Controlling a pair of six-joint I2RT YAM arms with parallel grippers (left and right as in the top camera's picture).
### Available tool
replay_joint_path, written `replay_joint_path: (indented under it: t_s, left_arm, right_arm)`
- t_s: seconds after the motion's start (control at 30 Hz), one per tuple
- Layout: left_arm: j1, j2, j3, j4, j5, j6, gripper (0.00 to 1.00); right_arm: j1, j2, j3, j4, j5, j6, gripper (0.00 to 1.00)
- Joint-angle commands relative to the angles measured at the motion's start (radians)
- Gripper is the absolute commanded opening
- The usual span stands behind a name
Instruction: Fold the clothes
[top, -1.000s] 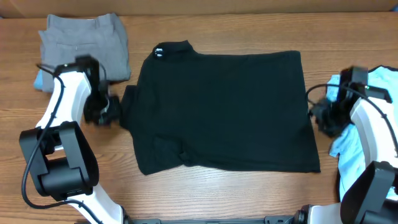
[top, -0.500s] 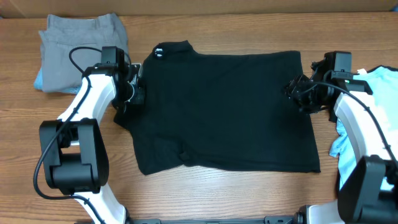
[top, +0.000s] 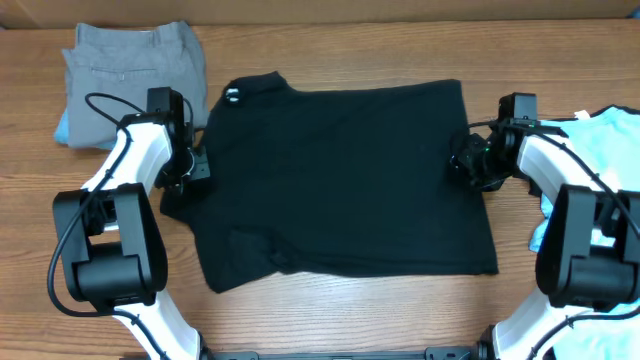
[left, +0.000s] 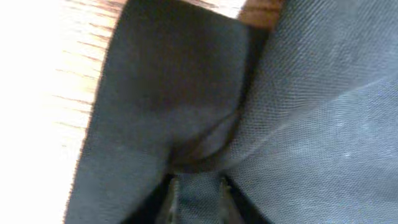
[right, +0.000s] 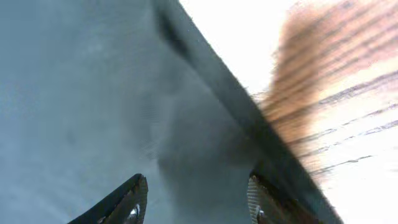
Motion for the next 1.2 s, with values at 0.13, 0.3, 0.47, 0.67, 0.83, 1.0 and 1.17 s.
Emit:
replay_joint_path:
  t_s: [0.13, 0.3, 0.47, 0.67, 0.83, 1.0, 1.17]
  left_arm:
    - [0.006, 0.008, 0.046, 0.01, 0.12, 0.029, 0.33]
    - [0.003, 0.008, 0.169, -0.032, 0.166, 0.074, 0.32]
    - [0.001, 0.008, 0.269, -0.021, 0.323, 0.151, 0.16]
    - [-0.042, 0.009, 0.252, 0.154, 0.383, 0.202, 0.06]
    - [-0.092, 0.029, 0.227, 0.29, 0.378, 0.233, 0.04]
    - [-0.118, 0.117, 0.227, 0.332, 0.384, 0.228, 0.04]
    - [-0.121, 0.237, 0.227, 0.36, 0.381, 0.229, 0.04]
  right_arm:
    - [-0.003, 0.045, 0.014, -0.08, 0.22, 0.183, 0.32]
    - [-0.019, 0.044, 0.016, -0.119, 0.226, 0.188, 0.14]
    - [-0.039, 0.006, 0.043, -0.12, 0.122, 0.051, 0.23]
    - [-0.039, -0.132, 0.05, -0.113, 0.111, 0.033, 0.34]
    - [-0.039, -0.264, 0.05, -0.111, 0.014, -0.024, 0.44]
    - [-0.039, -0.319, 0.05, -0.124, -0.034, -0.024, 0.46]
    - [-0.039, -0.319, 0.048, -0.183, -0.068, -0.024, 0.47]
